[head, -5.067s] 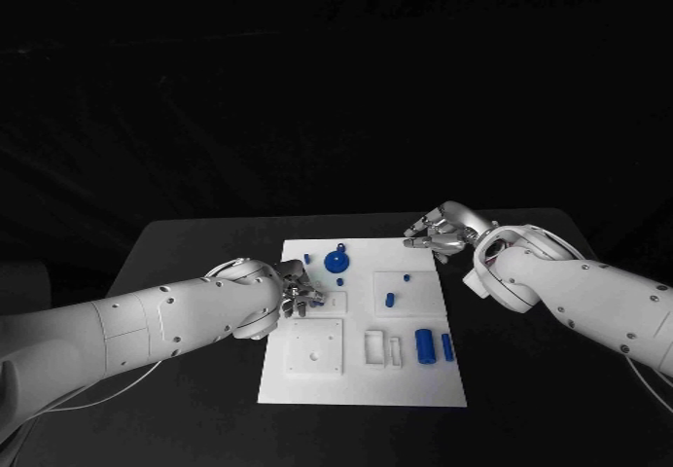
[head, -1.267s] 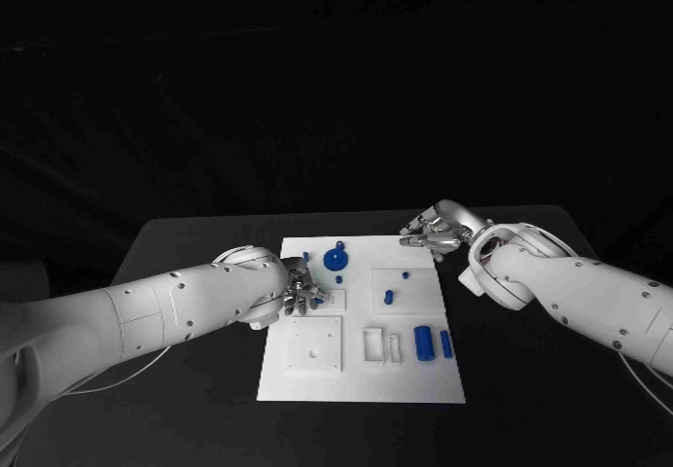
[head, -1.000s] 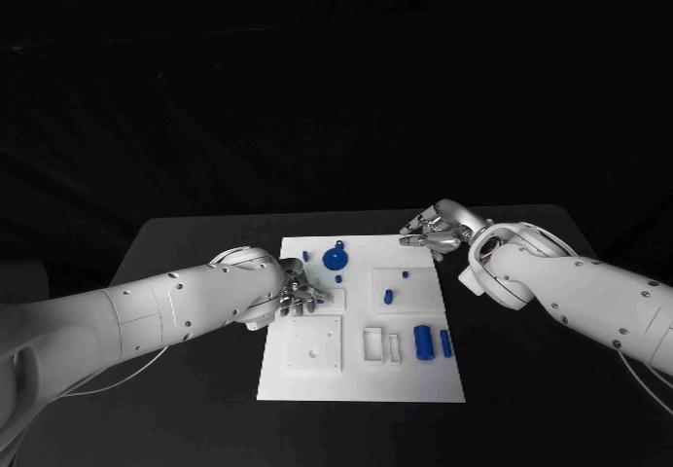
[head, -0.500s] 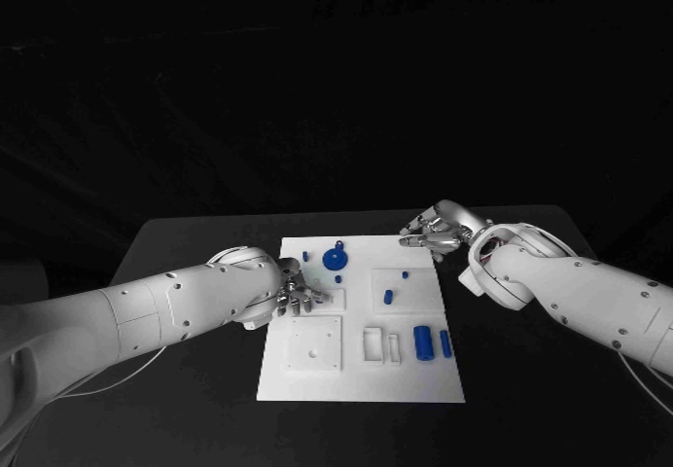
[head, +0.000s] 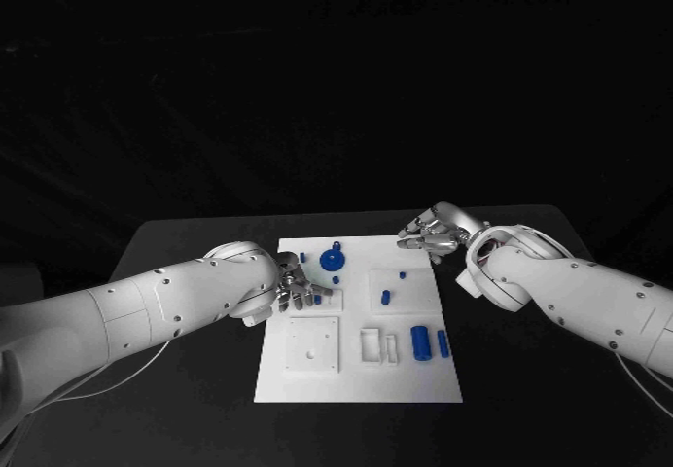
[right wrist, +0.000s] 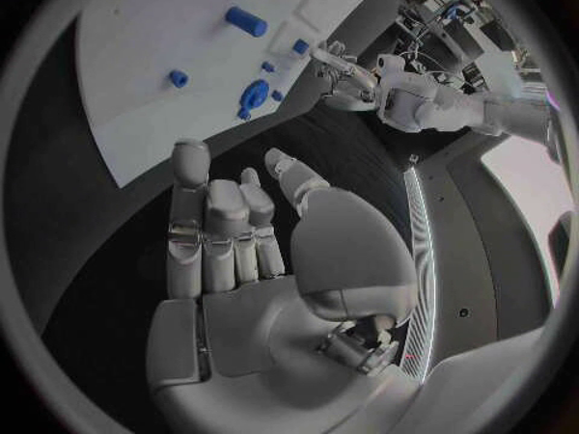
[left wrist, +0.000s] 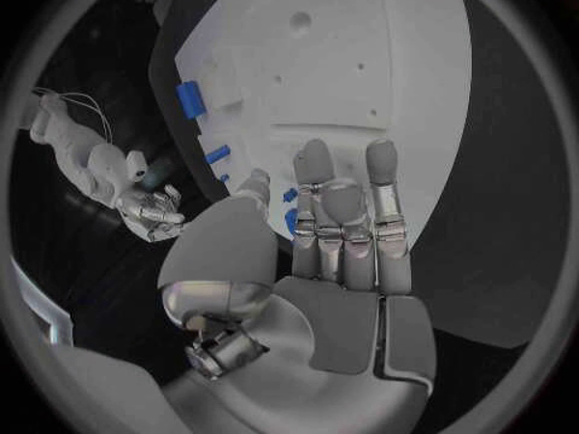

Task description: Assemble the parts on the task board

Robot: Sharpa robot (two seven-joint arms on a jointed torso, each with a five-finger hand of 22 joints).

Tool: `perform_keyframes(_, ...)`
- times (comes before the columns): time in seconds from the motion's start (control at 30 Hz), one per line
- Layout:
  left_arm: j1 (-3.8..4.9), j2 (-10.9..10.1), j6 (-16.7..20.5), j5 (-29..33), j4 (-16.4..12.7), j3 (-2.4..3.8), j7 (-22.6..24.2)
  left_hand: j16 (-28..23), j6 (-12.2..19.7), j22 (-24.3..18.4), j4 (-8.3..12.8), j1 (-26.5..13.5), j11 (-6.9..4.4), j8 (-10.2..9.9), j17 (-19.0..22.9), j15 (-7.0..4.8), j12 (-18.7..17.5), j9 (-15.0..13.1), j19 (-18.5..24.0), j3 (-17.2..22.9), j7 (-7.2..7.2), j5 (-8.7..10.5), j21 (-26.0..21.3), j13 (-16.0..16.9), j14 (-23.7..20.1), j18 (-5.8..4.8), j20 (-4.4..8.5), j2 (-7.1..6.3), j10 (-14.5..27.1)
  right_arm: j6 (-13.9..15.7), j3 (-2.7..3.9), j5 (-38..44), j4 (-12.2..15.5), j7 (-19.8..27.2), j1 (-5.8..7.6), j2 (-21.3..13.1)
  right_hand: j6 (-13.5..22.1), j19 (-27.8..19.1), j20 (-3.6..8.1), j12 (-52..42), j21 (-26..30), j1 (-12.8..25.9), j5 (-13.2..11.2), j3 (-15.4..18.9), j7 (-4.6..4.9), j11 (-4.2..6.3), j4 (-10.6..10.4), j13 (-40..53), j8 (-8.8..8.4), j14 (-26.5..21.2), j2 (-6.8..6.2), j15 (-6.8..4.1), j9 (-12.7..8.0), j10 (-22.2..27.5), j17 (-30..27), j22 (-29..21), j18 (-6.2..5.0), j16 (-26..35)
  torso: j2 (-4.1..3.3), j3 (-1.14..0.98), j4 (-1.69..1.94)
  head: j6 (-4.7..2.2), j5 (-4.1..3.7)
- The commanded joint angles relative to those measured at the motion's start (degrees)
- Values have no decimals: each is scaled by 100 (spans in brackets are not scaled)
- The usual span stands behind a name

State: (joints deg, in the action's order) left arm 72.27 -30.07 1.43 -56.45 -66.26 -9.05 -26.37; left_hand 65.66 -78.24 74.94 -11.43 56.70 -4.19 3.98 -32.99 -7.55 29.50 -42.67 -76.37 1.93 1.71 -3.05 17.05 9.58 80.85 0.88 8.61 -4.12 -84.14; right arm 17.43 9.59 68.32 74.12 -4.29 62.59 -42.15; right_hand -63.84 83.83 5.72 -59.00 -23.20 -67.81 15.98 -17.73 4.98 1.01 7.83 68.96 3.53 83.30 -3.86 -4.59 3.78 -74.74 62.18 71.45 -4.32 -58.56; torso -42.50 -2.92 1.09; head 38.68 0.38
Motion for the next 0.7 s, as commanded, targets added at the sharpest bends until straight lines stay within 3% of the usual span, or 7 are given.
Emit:
perform_keyframes(0.03,3,-28,8,238,-41,76,53,-25,36,85,-122,9,10,-19,5,-27,-36,57,2,43,-1,29,-43,0,-23,-88,17,-114,-267,-19,3,-1,-5,33,-8,-3,25,250,13,30,33,40,29,-26,4,-8,21,-5,3,-19,-23,-4,-7,28,-8,-9,-74,20,6,3,10,-1,-15)
perform_keyframes(0.17,26,-81,-49,367,-63,157,72,-63,139,82,-287,91,30,-29,15,-21,-87,205,23,90,-38,29,-61,-20,-57,-88,14,-156,-263,-20,3,-4,-5,31,-11,-7,31,251,12,30,38,43,41,-34,5,-9,22,-6,3,-18,-23,-4,-7,29,-6,-11,-76,17,7,-3,23,-15,-20)
perform_keyframes(0.4,159,-169,-188,759,53,207,274,-255,858,4,648,454,137,3,321,125,-760,1279,195,-216,-276,-91,-287,-95,-294,-75,-109,651,-176,-6,3,-10,-5,33,-13,-19,42,251,11,32,41,67,69,-34,7,-11,7,-8,2,-17,-32,-3,-8,29,-6,-13,-79,16,0,-2,21,-66,14)
perform_keyframes(0.47,208,-177,-184,1013,145,213,416,-374,1153,-58,841,705,223,-23,413,209,-970,1571,318,-134,-380,-324,-415,-132,-496,-70,-179,861,85,8,3,-15,-10,38,-13,-22,49,248,9,42,60,81,92,-31,9,-12,-6,-15,2,-23,-38,-2,-8,35,-21,-21,-80,35,1,-3,18,-86,42)
perform_keyframes(0.53,247,-162,-168,1178,273,222,549,-442,1321,-150,1036,915,269,-15,496,257,-1086,1810,356,-118,-437,-765,-539,-144,-563,-33,-239,912,203,26,3,-24,-16,45,-13,-22,58,244,7,51,77,88,116,-29,11,-13,-13,-21,3,-27,-46,0,-7,41,-31,-28,-79,47,0,-1,18,-108,59)
perform_keyframes(0.6,280,-133,-149,1277,428,232,664,-458,1332,-283,1223,960,301,16,620,285,-1171,2221,312,-235,-443,-811,-709,-106,-605,2,-288,993,217,43,3,-34,-22,53,-13,-19,67,241,5,63,100,93,144,-30,14,-14,-18,-29,2,-32,-54,1,-8,47,-46,-36,-78,65,-6,1,12,-134,69)
perform_keyframes(0.7,310,-81,-162,1359,667,244,811,-458,1497,-304,1324,1053,316,-2,663,300,-1221,2407,283,-229,-531,-782,-751,-106,-604,2,-290,1035,259,51,3,-48,-38,61,-13,-10,101,220,1,129,228,98,166,-33,23,-21,-25,-71,5,-58,-63,6,-8,87,-102,-81,-82,137,-12,-1,-5,-163,103)
